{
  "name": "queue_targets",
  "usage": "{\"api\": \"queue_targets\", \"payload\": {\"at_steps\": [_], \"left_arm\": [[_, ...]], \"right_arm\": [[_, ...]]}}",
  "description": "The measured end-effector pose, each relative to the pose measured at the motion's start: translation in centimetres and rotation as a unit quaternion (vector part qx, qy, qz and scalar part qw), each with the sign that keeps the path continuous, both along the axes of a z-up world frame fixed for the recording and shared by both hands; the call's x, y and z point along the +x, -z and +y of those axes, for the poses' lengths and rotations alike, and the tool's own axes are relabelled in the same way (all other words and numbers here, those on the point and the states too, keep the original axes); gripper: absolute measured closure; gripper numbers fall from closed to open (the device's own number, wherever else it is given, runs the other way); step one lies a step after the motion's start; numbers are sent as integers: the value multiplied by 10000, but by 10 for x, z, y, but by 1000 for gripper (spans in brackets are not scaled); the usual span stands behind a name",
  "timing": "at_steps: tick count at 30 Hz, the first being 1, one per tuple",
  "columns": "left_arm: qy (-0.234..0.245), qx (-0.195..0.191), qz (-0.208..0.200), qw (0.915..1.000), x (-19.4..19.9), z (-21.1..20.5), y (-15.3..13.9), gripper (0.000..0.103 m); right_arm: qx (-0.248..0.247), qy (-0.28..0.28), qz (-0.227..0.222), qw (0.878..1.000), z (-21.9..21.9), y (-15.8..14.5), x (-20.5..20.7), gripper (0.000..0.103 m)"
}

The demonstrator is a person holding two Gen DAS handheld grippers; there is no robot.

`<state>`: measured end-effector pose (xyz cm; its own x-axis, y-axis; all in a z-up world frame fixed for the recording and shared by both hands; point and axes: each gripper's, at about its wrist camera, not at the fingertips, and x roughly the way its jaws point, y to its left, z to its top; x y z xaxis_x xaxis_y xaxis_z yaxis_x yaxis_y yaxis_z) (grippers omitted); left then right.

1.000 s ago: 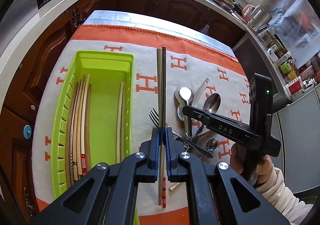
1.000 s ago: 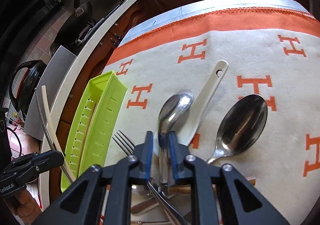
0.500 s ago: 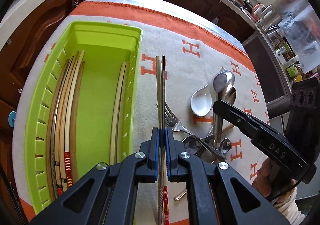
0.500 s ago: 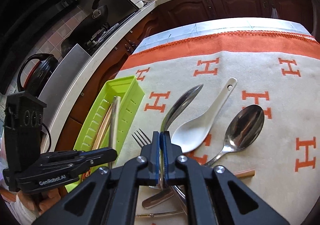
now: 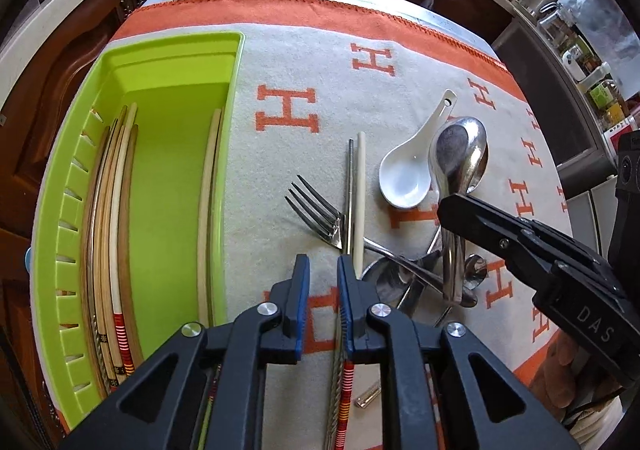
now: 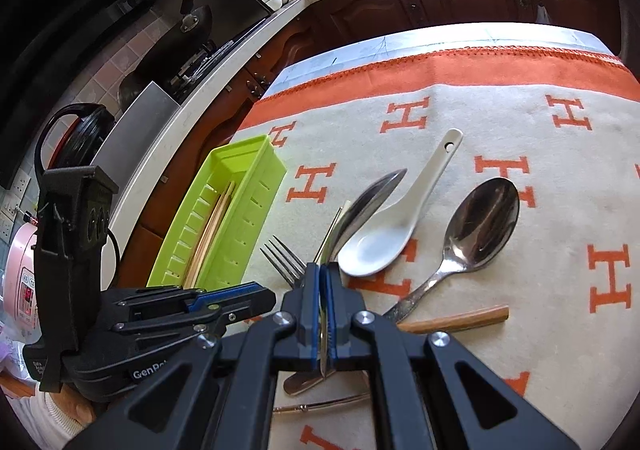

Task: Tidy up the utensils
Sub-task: 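Grasp a metal spoon with the right tool while the left tool picks up a red-striped chopstick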

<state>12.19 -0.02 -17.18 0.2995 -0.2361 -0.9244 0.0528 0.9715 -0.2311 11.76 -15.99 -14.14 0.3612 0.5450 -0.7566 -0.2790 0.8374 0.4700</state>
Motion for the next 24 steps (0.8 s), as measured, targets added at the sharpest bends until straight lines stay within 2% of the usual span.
{"api": "queue_targets", "payload": {"at_steps": [2,4,10,13,18,21,23,24], "left_arm": [[35,54,-5,10000,-4,-3,-3,66],[106,112,-3,9999,-10,-6,-6,58],[409,381,170,9983,-29,-21,-2,58],[494,548,202,9971,-38,-28,1,61],[679,1069,101,9919,-43,-47,8,62],[736,1147,-101,9906,-44,-55,8,62],[689,663,25,9954,-41,-51,9,92],[637,518,99,9966,-39,-50,11,93]], "right_arm": [[38,15,-11,10000,-2,-2,-1,100],[66,21,-43,10000,-3,-4,-2,100],[179,-3,-108,9998,-9,-9,-9,100],[200,2,-147,9997,-12,-11,-13,100],[241,21,-191,9995,-17,-13,-18,100],[270,24,-223,9994,-19,-14,-21,100],[290,43,-233,9993,-21,-14,-23,100],[301,59,-224,9993,-22,-14,-24,100]]}}
